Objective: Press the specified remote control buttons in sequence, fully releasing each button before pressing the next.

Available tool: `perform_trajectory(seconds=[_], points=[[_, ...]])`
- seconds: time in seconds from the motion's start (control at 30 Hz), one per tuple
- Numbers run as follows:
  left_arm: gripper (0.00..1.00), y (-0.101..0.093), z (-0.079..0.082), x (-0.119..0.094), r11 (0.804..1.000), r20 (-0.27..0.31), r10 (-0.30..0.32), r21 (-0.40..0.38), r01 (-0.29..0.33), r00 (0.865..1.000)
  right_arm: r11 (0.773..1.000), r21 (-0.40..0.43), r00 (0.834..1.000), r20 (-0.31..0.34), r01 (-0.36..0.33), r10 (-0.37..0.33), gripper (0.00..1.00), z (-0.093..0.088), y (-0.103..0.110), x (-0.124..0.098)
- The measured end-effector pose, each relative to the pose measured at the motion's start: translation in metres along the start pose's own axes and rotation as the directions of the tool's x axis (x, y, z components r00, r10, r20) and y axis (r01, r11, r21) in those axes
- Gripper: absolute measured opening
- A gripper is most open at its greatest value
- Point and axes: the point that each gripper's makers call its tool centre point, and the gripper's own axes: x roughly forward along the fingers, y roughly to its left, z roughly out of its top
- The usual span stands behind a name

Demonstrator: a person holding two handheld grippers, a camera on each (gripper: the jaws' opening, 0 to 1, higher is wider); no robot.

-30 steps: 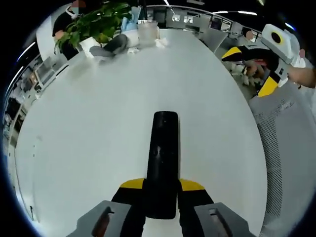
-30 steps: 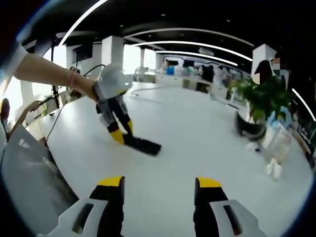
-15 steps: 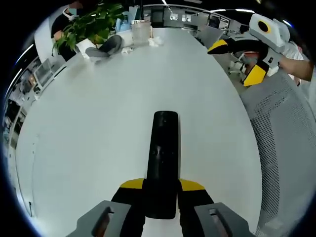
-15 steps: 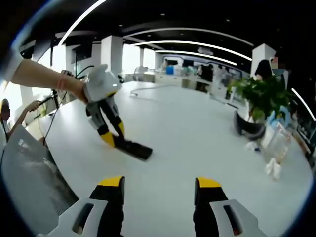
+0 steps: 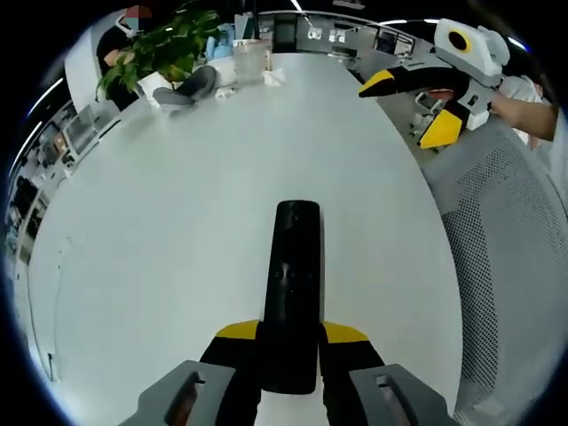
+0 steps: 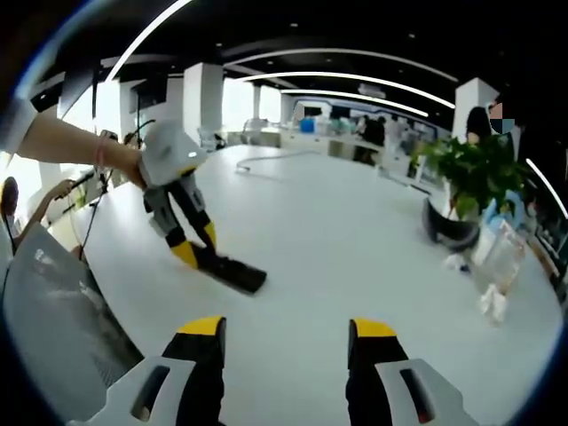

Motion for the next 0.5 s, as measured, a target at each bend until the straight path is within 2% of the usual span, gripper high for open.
perform_trajectory(seconds=[0.5], points=[[0.24,-0.015,-0.004,-0.002,1.000,0.015,0.022,0.000,-0.022,1.000,1.000,-0.002,1.000,-0.002,-0.009,0.009,0.52,0.000,0.001,0.000]])
